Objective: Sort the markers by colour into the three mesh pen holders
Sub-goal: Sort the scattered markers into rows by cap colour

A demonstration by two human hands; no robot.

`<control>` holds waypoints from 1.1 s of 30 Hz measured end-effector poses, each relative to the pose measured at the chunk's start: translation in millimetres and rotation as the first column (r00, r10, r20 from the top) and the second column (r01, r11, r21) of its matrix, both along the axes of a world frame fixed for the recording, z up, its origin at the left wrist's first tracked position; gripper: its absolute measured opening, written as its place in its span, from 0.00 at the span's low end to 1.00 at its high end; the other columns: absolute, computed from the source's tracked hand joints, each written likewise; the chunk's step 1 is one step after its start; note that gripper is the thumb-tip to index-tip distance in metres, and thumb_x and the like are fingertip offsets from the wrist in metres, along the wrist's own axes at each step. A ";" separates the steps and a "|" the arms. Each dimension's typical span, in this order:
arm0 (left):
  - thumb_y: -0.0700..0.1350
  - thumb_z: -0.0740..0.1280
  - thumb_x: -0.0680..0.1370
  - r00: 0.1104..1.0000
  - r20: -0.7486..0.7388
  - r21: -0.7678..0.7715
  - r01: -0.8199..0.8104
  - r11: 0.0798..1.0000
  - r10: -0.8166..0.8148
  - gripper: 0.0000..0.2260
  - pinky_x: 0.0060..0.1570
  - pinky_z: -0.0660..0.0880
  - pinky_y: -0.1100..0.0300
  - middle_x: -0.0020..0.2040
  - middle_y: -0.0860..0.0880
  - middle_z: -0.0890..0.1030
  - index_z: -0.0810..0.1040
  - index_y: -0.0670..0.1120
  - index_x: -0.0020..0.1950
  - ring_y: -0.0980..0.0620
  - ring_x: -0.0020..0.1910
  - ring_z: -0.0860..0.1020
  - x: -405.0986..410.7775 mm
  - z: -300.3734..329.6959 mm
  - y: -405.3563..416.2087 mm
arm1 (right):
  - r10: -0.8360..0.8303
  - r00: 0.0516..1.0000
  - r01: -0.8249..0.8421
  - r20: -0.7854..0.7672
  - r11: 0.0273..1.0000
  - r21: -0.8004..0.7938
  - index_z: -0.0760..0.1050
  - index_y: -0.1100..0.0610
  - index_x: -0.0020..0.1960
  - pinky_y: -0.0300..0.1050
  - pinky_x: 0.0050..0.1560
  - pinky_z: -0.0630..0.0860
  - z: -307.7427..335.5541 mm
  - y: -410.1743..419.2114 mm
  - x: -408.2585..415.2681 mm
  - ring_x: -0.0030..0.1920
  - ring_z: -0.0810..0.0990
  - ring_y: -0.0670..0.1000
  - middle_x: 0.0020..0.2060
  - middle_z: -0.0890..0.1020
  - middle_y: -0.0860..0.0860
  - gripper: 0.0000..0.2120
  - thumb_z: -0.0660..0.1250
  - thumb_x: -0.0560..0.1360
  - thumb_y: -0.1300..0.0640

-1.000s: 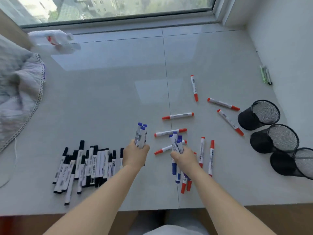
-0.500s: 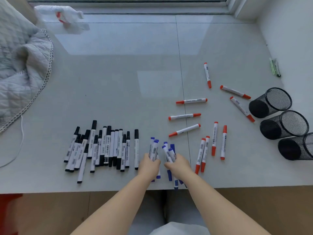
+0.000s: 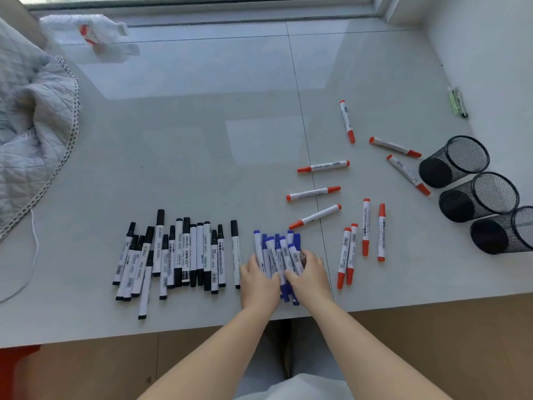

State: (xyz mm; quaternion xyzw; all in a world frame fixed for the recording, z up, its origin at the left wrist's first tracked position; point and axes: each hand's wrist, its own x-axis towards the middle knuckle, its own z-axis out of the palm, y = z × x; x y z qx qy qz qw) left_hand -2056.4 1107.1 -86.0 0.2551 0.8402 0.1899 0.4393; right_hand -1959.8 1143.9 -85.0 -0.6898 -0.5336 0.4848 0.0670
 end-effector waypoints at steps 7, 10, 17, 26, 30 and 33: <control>0.50 0.67 0.75 0.969 -0.149 -0.034 0.194 0.980 -0.197 0.33 0.58 0.74 0.53 0.63 0.48 0.64 0.54 0.50 0.75 0.51 0.60 0.69 -4.7 -2.0 1.5 | -0.062 0.992 0.053 0.112 0.995 0.079 0.67 0.54 0.65 0.40 0.46 0.76 -0.3 -2.0 6.0 0.53 0.73 0.47 0.59 0.72 0.51 0.20 0.66 0.74 0.55; 0.52 0.66 0.75 0.926 -0.228 -0.068 0.294 0.954 -0.301 0.33 0.61 0.71 0.54 0.66 0.48 0.63 0.52 0.49 0.75 0.50 0.64 0.65 -5.4 -3.2 1.9 | -0.084 0.987 0.077 0.136 0.995 0.056 0.70 0.54 0.59 0.41 0.44 0.79 -2.7 -0.8 11.6 0.50 0.77 0.48 0.54 0.76 0.51 0.14 0.66 0.75 0.54; 0.54 0.66 0.75 0.906 -0.258 -0.076 0.327 0.942 -0.335 0.34 0.63 0.70 0.54 0.68 0.48 0.61 0.51 0.50 0.75 0.50 0.67 0.63 -7.6 -5.1 1.7 | -0.087 0.992 0.086 0.095 0.996 0.016 0.72 0.54 0.56 0.37 0.37 0.76 -8.6 12.1 18.4 0.45 0.80 0.48 0.50 0.80 0.52 0.11 0.65 0.75 0.54; 0.56 0.64 0.75 0.893 -0.296 -0.081 0.331 0.940 -0.340 0.36 0.65 0.67 0.55 0.71 0.47 0.59 0.48 0.48 0.76 0.49 0.70 0.60 -3.9 -1.9 7.2 | 0.046 0.992 -0.051 0.120 0.998 0.039 0.70 0.55 0.62 0.40 0.43 0.75 -5.0 24.2 15.6 0.48 0.77 0.49 0.52 0.78 0.52 0.15 0.63 0.76 0.54; 0.57 0.62 0.76 0.847 -0.379 -0.062 0.378 0.924 -0.372 0.34 0.69 0.61 0.55 0.73 0.46 0.57 0.50 0.46 0.75 0.48 0.71 0.56 -3.1 4.9 20.8 | 0.023 0.986 -0.041 0.163 0.993 0.108 0.72 0.55 0.60 0.36 0.41 0.70 -2.5 25.0 32.2 0.45 0.74 0.46 0.50 0.78 0.51 0.12 0.61 0.77 0.57; 0.55 0.62 0.76 0.813 -0.435 0.009 0.433 0.902 -0.386 0.30 0.67 0.61 0.56 0.70 0.48 0.59 0.55 0.48 0.74 0.49 0.69 0.57 -4.2 9.9 37.1 | -0.057 0.974 0.008 0.221 0.976 0.217 0.72 0.55 0.57 0.37 0.40 0.71 -1.0 26.6 51.6 0.44 0.74 0.47 0.49 0.77 0.51 0.10 0.62 0.76 0.58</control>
